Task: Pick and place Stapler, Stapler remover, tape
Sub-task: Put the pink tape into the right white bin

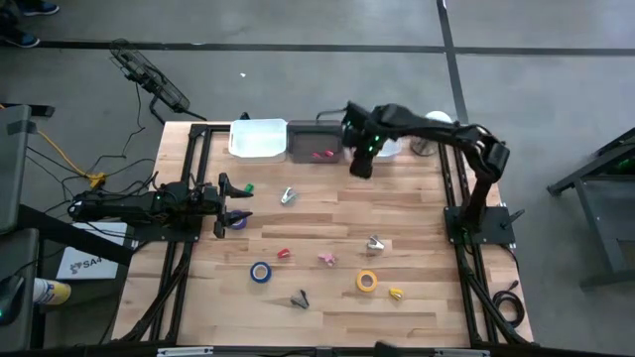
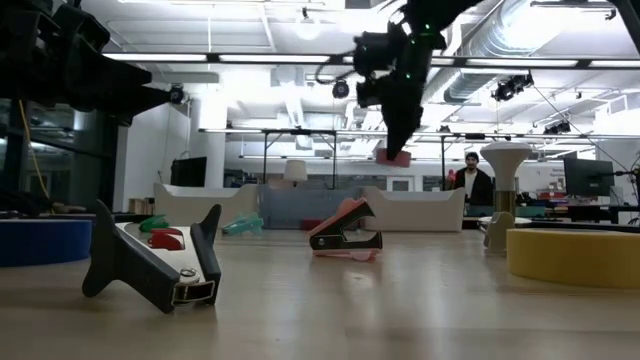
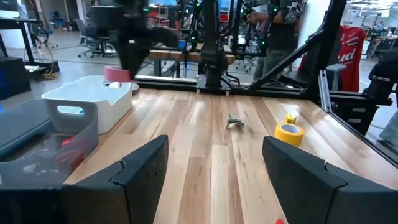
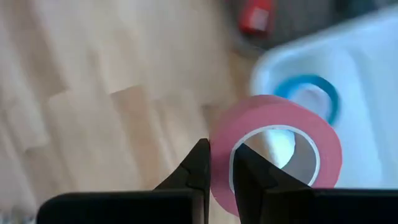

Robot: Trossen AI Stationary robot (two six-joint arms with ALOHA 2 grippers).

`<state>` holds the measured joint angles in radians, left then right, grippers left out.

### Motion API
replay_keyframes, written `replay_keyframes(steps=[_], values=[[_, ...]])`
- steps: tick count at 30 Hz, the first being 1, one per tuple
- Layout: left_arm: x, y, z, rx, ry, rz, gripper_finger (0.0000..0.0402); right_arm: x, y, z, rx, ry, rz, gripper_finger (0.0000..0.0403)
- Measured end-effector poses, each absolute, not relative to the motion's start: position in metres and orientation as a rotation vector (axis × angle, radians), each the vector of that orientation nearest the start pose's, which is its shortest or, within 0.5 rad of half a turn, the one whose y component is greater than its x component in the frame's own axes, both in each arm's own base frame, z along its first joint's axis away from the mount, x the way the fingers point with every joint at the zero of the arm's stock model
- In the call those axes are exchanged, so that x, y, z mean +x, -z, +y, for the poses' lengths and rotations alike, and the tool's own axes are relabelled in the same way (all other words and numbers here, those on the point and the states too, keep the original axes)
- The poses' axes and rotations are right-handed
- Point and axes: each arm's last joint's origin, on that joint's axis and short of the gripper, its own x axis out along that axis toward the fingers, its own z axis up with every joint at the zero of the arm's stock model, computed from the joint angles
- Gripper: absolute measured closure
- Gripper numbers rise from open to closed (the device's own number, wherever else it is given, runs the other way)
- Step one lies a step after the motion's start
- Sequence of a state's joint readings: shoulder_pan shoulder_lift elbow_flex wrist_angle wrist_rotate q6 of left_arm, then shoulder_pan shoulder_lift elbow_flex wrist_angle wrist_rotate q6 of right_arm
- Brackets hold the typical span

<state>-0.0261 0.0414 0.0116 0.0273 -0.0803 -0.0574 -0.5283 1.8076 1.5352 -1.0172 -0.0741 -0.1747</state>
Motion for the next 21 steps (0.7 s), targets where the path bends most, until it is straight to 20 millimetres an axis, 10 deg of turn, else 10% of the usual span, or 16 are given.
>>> replay_keyframes(steps=[12,21], values=[[0.1,-0.167,0.0,-0.057,-0.054,0.001,0.0143,0.258,-0.258,-0.262,0.546,0.636,1.144,0.0372],[0.1,-0.167,0.0,-0.057,-0.054,0.001,0.0143,0.259,-0.231,-0.278,0.543,0.575,1.201,0.0372]])
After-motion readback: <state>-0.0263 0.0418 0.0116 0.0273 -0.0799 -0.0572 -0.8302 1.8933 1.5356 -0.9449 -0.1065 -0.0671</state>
